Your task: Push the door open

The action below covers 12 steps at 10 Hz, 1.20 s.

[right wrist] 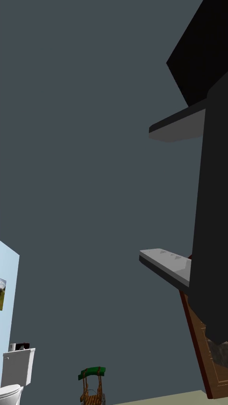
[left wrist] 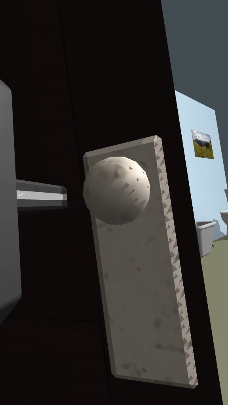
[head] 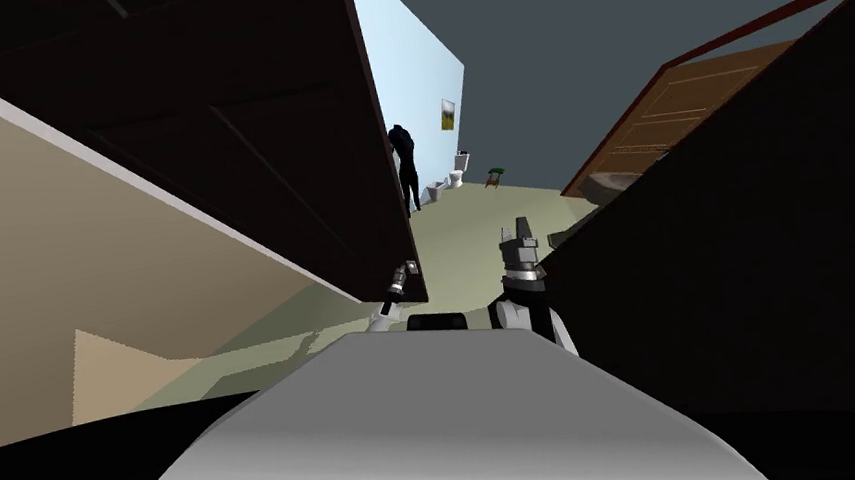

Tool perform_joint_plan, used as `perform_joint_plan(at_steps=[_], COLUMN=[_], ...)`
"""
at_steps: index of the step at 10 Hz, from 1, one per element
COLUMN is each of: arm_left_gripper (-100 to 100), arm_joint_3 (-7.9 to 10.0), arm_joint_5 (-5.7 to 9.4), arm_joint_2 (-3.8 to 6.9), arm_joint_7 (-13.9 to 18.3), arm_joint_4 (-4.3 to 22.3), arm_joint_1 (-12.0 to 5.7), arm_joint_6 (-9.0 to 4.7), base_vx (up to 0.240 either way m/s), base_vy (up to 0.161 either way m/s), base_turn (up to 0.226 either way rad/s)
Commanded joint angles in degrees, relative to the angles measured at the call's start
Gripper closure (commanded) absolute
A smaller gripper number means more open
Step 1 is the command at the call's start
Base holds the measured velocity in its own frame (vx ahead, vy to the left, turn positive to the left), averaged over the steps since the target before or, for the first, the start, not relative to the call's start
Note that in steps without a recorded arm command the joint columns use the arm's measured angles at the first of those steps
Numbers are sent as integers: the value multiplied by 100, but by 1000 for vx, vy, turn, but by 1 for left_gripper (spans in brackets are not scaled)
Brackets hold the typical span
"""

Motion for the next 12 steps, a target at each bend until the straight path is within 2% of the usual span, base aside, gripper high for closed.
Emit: perform_joint_plan(at_steps=[1,3,7,8,9,12], arm_left_gripper=[-100,-100,-100,-100,-100,-100], arm_joint_3=[20,33,66,67,79,107], arm_joint_5=[24,39,78,75,82,97], arm_joint_2=[-27,-114,-622,-564,-391,-275], arm_joint_7=[-111,-184,-368,-360,-377,-392], arm_joint_4=[-34,-56,-111,-108,-113,-96], arm_joint_1=[17,29,58,52,73,94], arm_joint_6=[35,58,115,112,86,13], base_vx=[-86,-242,-208,-64,115,245], base_vy=[-19,-8,-45,-28,-18,-13], base_turn=[185,51,82,10,-44,-26])
